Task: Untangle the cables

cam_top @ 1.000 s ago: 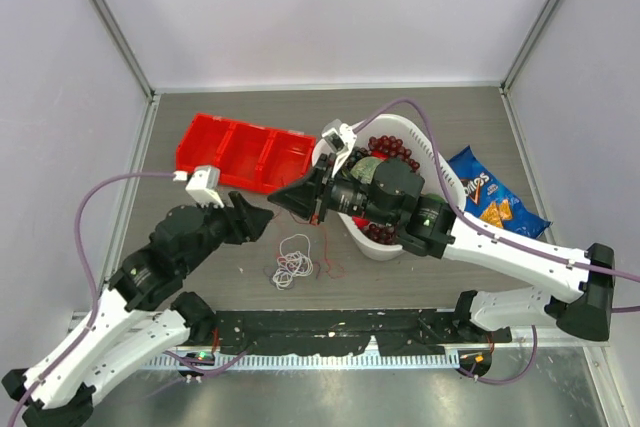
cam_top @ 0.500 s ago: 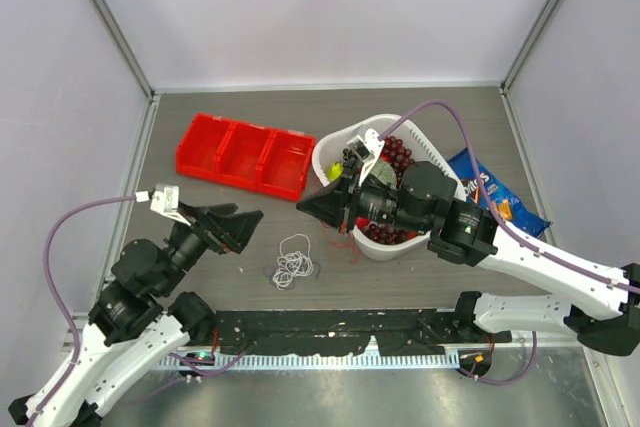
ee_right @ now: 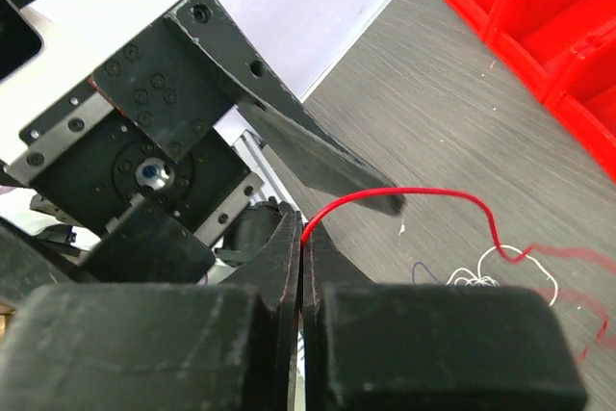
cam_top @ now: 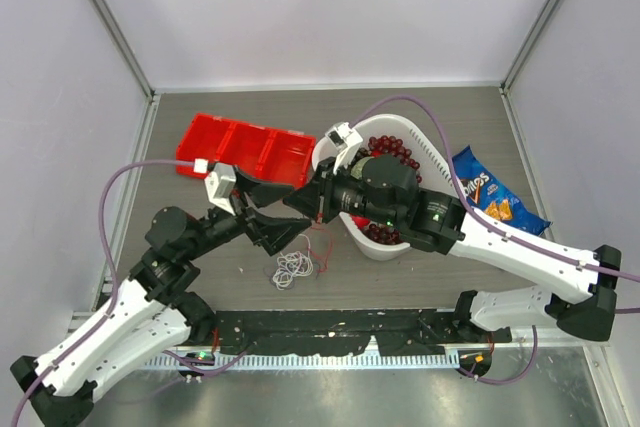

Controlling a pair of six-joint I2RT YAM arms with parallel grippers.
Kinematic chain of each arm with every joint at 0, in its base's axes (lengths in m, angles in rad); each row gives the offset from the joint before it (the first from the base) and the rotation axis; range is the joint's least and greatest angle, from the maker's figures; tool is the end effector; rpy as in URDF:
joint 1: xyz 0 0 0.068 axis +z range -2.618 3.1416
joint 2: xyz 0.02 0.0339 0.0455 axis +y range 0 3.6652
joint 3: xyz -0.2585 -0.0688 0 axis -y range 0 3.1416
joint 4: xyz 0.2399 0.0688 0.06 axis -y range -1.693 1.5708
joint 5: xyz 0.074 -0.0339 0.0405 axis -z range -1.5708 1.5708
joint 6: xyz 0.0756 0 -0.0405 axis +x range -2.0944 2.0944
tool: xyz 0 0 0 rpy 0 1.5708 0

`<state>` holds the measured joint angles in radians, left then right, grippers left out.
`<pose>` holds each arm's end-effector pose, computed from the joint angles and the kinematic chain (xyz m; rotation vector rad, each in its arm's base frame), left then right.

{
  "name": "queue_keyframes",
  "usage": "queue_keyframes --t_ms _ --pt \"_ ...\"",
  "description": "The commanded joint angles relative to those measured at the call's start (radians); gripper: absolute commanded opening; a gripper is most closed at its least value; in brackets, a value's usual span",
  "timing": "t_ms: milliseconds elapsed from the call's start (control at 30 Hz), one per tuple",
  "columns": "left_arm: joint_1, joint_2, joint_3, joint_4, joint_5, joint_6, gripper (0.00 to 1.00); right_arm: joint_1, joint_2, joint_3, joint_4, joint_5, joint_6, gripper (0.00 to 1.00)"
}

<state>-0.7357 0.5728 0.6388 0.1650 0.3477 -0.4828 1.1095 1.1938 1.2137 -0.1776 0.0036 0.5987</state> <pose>0.1157 -0.1395 0.3625 0.4964 1.3829 -1.2429 0.1388 0.2786 0.3951 -0.4772 1.8390 1.2205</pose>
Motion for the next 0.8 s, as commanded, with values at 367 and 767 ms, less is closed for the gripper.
queue_keyframes --t_ms 367,767 --pt "0.001 0.019 -0.022 0.101 0.117 0.196 0.92 0.001 -0.008 0.061 0.124 -0.198 0.138 0.01" --pt "0.001 0.068 0.004 0.131 0.304 0.244 0.92 0.001 0.015 0.043 0.268 -0.448 0.225 0.01"
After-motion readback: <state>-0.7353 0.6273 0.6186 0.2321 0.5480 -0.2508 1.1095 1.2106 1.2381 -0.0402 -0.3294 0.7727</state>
